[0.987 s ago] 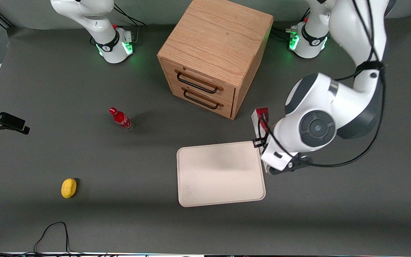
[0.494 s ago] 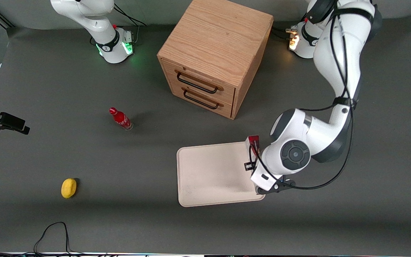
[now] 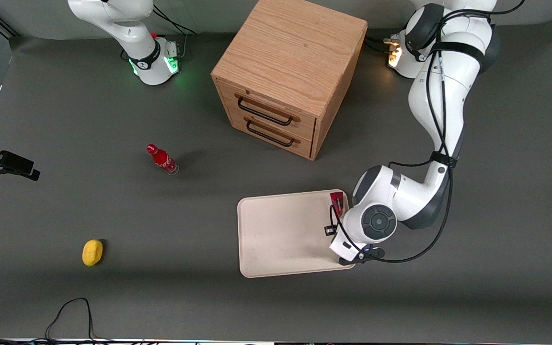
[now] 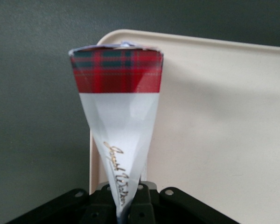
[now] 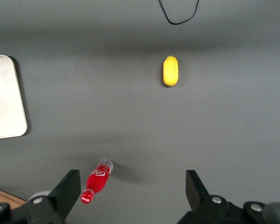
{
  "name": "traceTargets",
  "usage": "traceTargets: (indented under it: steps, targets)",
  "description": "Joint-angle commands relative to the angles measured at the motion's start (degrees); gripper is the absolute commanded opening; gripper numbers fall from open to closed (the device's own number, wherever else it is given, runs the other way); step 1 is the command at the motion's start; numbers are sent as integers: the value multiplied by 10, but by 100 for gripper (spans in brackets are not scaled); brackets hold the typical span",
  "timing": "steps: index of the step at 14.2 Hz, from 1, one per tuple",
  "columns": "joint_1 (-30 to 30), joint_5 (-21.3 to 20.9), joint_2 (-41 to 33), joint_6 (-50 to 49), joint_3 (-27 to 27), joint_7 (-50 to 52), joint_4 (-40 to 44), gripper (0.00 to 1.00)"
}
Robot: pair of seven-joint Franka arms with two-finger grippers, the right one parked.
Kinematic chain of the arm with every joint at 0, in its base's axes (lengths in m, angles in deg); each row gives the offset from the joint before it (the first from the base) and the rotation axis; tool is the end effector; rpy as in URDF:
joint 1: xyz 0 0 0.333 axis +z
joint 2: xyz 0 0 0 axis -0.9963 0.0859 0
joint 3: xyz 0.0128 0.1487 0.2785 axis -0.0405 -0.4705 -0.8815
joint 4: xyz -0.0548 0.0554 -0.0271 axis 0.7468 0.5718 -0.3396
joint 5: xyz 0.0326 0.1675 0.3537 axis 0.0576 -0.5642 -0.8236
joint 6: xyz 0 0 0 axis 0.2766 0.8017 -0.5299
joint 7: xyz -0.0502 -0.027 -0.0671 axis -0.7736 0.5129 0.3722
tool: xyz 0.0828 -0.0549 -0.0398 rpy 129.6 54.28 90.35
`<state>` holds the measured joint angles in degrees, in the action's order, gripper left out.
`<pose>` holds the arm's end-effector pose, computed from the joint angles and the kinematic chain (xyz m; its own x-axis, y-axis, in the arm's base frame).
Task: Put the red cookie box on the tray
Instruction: 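Carry the box over the white tray and lower it onto the tray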
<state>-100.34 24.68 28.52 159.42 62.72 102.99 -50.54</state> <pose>0.6938 -0.3313 0.2454 0.9723 0.1871 -0.1397 0.1946 -0.9800 0.0422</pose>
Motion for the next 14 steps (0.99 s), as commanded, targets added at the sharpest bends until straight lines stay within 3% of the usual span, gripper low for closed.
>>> traceTargets:
  steps: [1,4,5,6,11,14]
  targets:
    - [-8,-9,-11,18,-7,0,-19,0]
    - [-8,-9,-12,17,-7,0,-20,0]
    - [-7,-9,-12,18,-7,0,-20,86]
    - [-7,-10,-13,17,-6,-1,-20,100]
    - [1,-10,-39,-1,-6,-1,-28,100]
    - [7,-10,-146,-42,-7,-7,-110,100]
